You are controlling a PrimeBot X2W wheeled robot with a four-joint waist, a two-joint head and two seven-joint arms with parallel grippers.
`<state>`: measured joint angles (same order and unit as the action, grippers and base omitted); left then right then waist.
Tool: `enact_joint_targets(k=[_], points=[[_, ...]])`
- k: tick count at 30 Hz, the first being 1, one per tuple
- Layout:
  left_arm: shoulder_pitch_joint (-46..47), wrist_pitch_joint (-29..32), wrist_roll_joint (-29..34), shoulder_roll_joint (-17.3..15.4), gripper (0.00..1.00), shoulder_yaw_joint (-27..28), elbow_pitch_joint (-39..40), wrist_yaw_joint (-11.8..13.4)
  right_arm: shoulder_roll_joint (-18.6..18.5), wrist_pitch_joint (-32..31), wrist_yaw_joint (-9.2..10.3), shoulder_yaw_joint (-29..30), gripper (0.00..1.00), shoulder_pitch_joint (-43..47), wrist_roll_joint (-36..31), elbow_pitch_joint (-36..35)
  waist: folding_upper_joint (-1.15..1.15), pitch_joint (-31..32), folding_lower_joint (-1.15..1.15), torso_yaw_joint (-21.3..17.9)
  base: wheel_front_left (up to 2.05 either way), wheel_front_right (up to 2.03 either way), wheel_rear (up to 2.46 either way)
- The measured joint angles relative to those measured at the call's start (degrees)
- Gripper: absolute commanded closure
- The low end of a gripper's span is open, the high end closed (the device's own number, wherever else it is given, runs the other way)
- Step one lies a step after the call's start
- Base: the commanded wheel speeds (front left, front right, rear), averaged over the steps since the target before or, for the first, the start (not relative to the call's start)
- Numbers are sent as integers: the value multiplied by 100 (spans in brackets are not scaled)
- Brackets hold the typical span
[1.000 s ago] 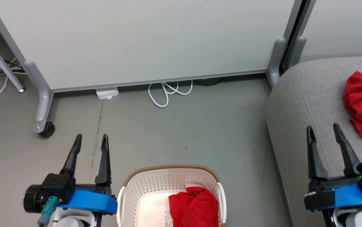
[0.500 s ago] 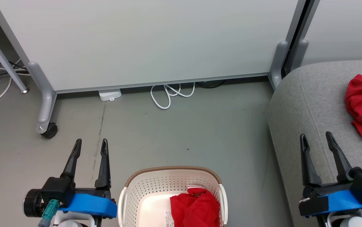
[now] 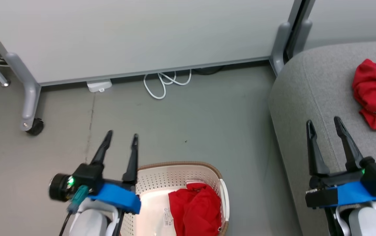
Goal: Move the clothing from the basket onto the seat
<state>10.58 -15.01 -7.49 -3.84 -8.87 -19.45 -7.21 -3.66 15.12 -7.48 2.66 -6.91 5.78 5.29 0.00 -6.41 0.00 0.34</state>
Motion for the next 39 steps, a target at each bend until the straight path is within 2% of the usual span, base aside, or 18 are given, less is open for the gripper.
enact_joint_targets(k=[11,23,34,39], points=[[1450,-4,-391,-348,0,-1730,-1407,-22,-70,0,0,-92,0,-797,41,-224,0,-989,1,-385,0,0,0],[2710,102,-1510,-627,0,-3699,-3321,-23,-44,0,0,-225,0,-1548,85,-441,0,-2357,1,-946,0,0,0],[3310,975,-2778,-809,0,-5114,-3890,-23,9,0,0,-302,0,-1974,85,-639,0,-3404,1,-1217,0,0,0],[3469,1319,-3403,-937,0,-5443,-3964,-23,24,0,0,-337,0,-2098,86,-681,0,-3739,1,-1287,0,0,0]])
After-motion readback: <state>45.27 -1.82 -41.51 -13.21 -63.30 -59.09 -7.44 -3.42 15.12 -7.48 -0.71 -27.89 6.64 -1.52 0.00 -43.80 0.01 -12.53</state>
